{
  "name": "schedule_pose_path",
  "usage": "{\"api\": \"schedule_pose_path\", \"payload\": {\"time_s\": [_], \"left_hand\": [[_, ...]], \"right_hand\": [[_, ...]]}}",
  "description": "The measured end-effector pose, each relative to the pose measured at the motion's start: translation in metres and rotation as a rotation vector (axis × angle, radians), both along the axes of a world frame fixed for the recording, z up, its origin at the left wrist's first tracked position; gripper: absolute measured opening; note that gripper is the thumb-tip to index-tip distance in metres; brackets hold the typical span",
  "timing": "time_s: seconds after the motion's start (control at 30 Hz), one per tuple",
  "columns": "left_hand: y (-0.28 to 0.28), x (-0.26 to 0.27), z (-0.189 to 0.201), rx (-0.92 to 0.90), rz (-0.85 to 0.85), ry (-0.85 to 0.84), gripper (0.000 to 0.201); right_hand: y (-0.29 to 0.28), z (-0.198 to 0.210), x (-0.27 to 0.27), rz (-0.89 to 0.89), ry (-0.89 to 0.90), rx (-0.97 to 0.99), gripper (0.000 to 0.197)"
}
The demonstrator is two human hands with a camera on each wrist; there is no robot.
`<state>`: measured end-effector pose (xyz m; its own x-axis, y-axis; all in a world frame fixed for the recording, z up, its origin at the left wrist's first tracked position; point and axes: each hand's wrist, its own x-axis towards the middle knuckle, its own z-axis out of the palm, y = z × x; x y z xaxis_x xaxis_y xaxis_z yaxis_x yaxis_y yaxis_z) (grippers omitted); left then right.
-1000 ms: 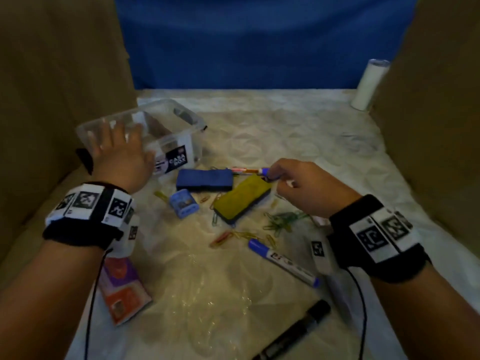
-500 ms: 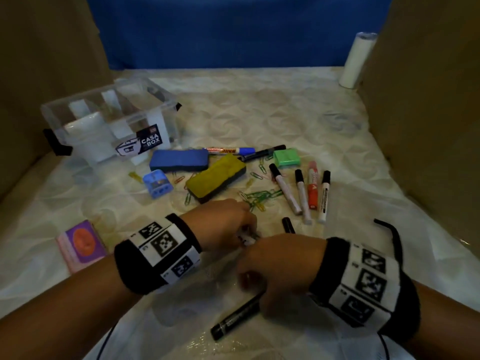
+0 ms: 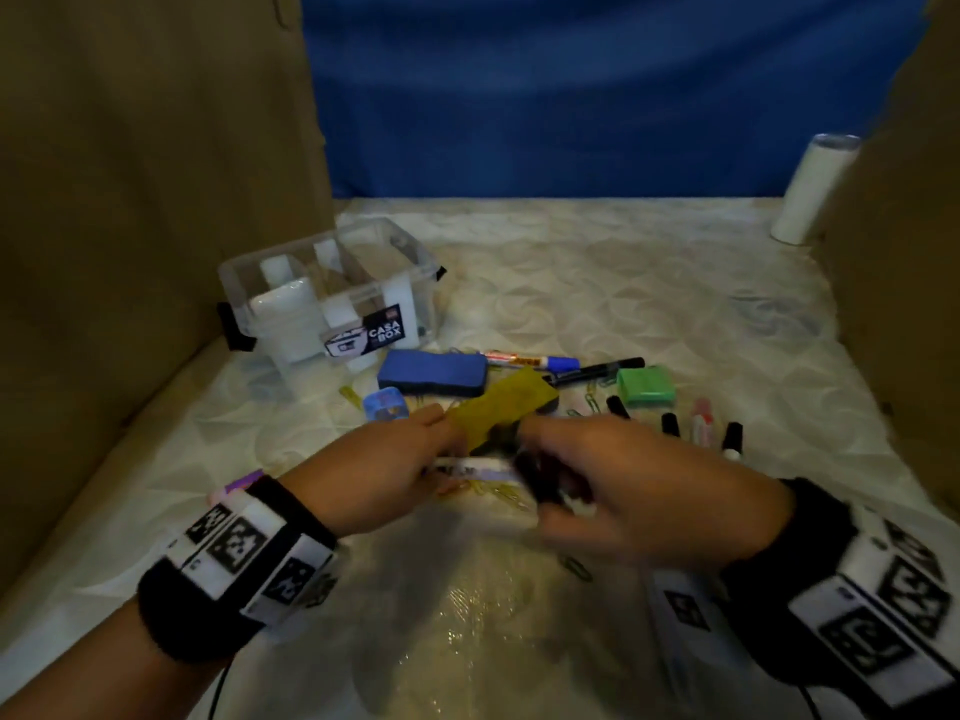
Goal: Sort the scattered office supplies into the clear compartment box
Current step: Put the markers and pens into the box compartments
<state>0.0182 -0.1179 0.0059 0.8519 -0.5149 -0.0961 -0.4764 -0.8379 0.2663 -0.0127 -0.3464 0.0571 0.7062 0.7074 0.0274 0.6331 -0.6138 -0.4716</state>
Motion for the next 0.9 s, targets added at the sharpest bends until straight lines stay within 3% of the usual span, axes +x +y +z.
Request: {"api": "schedule_pose_path", "payload": {"time_s": [0.1, 0.27, 0.4, 0.6, 0.77, 0.9], "left_hand": [[0.021, -0.001, 0.008, -0.016, 0.058, -0.039, 0.013], [0.041, 0.002, 0.019, -0.097, 0.075, -0.081, 0.009], [0.049, 0.032, 0.037, -0.203, 0.085, -0.171, 0.023], [0.058, 0.127, 0.083, -0.003, 0.289, -0.454, 0.021], [0.051, 0.196, 0.082, 0.33, 0.279, -0.244, 0.037], [0.035, 0.221, 0.074, 0.419, 0.282, -0.044, 0.047]], "right_hand": [[0.0, 0.007, 0.014, -0.135, -0.059, 0.061, 0.014], [0.003, -0.003, 0.032, -0.176, -0.062, 0.147, 0.014], [0.006, -0.013, 0.039, -0.199, -0.072, 0.159, 0.017], [0.008, -0.017, 0.04, -0.22, -0.056, 0.216, 0.018], [0.007, -0.02, 0.04, -0.246, -0.051, 0.241, 0.035], [0.004, -0.021, 0.036, -0.261, -0.029, 0.216, 0.042]]}}
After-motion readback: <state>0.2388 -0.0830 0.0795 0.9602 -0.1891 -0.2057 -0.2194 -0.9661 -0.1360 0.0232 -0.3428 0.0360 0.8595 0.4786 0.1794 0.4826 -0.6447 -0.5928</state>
